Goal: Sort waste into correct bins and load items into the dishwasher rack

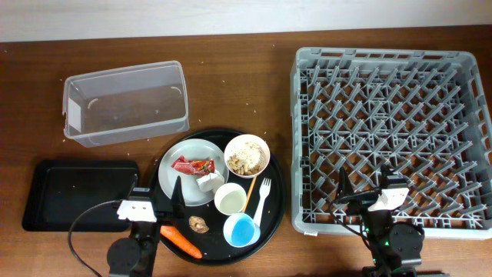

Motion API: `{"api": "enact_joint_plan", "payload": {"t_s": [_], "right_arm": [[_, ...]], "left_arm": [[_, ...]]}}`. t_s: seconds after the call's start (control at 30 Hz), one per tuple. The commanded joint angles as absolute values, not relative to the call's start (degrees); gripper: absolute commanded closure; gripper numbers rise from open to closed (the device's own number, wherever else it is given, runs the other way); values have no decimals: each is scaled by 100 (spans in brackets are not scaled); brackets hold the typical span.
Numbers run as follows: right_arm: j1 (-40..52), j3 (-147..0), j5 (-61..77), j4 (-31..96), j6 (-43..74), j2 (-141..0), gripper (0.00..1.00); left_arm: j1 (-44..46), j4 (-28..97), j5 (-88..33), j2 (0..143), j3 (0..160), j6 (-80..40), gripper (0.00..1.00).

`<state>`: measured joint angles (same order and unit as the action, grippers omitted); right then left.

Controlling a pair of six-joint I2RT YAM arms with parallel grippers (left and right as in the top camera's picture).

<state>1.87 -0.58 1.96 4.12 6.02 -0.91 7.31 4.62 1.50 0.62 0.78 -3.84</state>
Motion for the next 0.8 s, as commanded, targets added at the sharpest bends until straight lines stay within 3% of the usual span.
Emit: {"api": "enact_joint_plan", "payload": {"t_s": [0.0, 0.77], "right_arm": [[224, -32, 143, 449, 600, -32, 2], [224, -32, 148, 447, 602, -32, 2]], "left_arm": [[707, 480, 67, 34, 54, -272, 1], [707, 373, 110, 34, 54, -272, 1]]}}
